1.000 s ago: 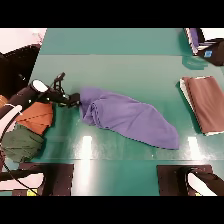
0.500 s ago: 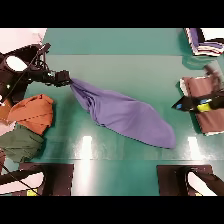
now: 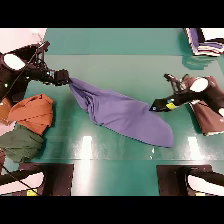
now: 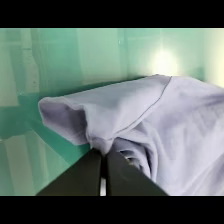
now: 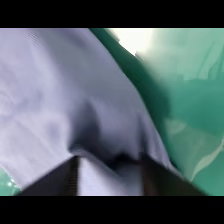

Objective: Fold the shirts.

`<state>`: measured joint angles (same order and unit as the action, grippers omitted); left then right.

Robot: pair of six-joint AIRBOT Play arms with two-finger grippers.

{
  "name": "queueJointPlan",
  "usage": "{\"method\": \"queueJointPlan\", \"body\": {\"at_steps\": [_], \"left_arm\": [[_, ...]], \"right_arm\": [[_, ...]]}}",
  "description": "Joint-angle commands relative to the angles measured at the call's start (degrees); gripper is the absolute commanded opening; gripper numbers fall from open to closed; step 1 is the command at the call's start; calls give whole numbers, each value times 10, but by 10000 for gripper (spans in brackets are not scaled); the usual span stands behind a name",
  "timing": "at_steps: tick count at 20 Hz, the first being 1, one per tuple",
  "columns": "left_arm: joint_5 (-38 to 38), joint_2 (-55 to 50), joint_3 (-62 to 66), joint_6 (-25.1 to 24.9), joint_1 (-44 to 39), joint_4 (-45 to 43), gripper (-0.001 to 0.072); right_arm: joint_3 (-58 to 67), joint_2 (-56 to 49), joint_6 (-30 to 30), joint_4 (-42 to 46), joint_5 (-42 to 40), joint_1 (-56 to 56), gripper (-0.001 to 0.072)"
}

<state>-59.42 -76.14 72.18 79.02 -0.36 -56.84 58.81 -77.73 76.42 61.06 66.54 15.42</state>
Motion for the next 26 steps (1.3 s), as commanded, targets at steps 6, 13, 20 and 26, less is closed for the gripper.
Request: {"method": "queueJointPlan", "body": {"at_steps": [6, 13, 20, 26], "left_arm": [[-18, 48, 48, 0, 1, -20, 24], [-19, 235, 287, 1, 0, -31, 23], [-15, 312, 439, 5, 0, -33, 23], [-75, 215, 410, 16, 0, -73, 23]], "right_arm": [[118, 2, -23, 25, -6, 28, 13], [289, 236, -6, 36, 45, -37, 13], [395, 337, 50, 35, 111, -100, 12], [396, 265, 77, 35, 207, -125, 12]]}}
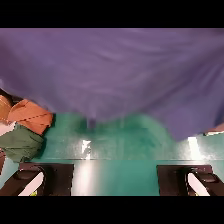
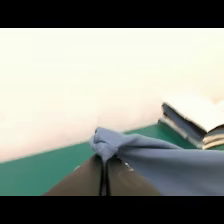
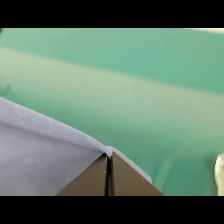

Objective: Fold the shirts.

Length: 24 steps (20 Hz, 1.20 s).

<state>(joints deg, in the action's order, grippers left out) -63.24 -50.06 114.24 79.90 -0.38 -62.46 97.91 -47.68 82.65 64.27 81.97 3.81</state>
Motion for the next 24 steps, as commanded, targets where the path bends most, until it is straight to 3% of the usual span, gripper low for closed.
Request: {"method": "queueJointPlan", "body": {"at_steps": [1, 6, 11, 15, 16, 17, 18, 19, 22, 24], "left_arm": [[-55, -78, -28, 7, 1, -16, 23], [-106, -255, -129, 7, 1, -16, 24], [-46, -421, -159, -3, 1, -17, 24], [-13, -466, -159, -8, 1, -20, 26], [-8, -466, -159, -8, 1, -20, 116], [-8, -466, -157, -3, 1, -20, 427], [-17, -465, -154, 9, 4, -20, 569], [-46, -464, -144, 15, 11, -19, 480], [-143, -430, -142, 6, 49, -25, 482], [-158, -367, -206, 6, 76, -29, 482]], "right_arm": [[5, -66, 15, 3, 64, -9, 12], [-12, -274, 12, 4, 92, 0, 12], [-84, -420, 6, -2, -3, 15, 12], [-53, -474, 7, -31, -35, 16, 14], [-42, -479, 6, -44, -37, 16, 21], [-29, -482, 6, -51, -36, 16, 140], [-14, -482, 7, -53, -35, 16, 352], [-3, -477, 6, -53, -28, 14, 362], [-36, -413, -29, -63, -8, -4, 362], [-115, -339, -41, -63, -7, -24, 362]]}}
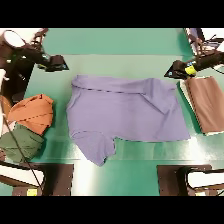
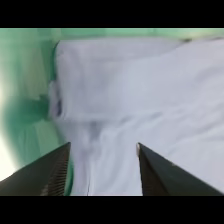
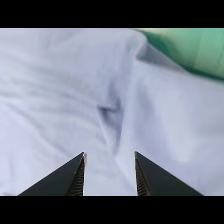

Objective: Fold the shirts.

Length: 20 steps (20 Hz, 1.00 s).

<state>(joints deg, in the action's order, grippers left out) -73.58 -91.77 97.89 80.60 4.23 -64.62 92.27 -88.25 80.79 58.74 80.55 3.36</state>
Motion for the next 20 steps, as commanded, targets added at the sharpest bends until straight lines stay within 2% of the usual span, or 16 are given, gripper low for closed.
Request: {"method": "queueJointPlan", "body": {"at_steps": [1, 4, 7, 10, 14, 17, 20], "left_arm": [[-48, 89, -93, -1, 37, -19, 482], [-19, 219, -302, 0, 38, -42, 483], [5, 329, -505, 0, 38, -4, 483], [30, 394, -650, 4, 38, 46, 483], [73, 405, -739, 4, 38, 78, 483], [113, 405, -756, -2, 32, 113, 482], [137, 405, -760, -1, -8, 124, 482]], "right_arm": [[-104, 105, -30, -8, 6, -29, 362], [-225, 202, -36, -46, 6, -67, 361], [-298, 261, -50, -99, -1, -97, 362], [-341, 303, -54, -108, -22, -106, 361], [-360, 330, -55, -110, -30, -106, 361], [-359, 338, -54, -112, -30, -106, 361], [-359, 338, -54, -112, -29, -106, 361]]}}
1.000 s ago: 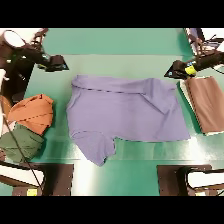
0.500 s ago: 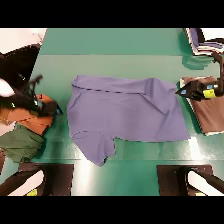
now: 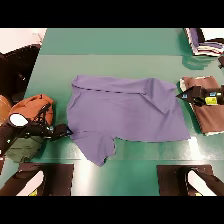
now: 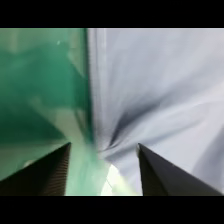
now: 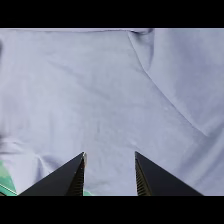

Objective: Fold the shirts.

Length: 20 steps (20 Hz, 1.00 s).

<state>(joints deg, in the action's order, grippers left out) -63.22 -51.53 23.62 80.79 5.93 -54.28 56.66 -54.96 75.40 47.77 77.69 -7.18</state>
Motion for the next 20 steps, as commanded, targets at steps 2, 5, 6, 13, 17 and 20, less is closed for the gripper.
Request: {"method": "queueJointPlan", "body": {"at_steps": [2, 5, 6, 13, 17, 20], "left_arm": [[47, 3, -18, 1, -60, 23, 481], [50, 3, -16, 18, -72, 24, 165], [50, 3, -9, 18, -72, 24, 33], [19, 10, 110, 17, -72, 7, 24], [21, 10, 127, 17, -73, 7, 24], [14, 10, 127, 17, -73, 6, 24]], "right_arm": [[-3, 5, 0, -3, -1, 0, 361], [-3, 5, 0, 3, 13, -6, 361], [-3, 5, 0, 4, 25, -17, 361], [-169, 67, 23, 210, 63, -207, 403], [-275, 28, 27, 222, 33, -276, 483], [-299, -15, 27, 163, -23, -275, 440]]}}
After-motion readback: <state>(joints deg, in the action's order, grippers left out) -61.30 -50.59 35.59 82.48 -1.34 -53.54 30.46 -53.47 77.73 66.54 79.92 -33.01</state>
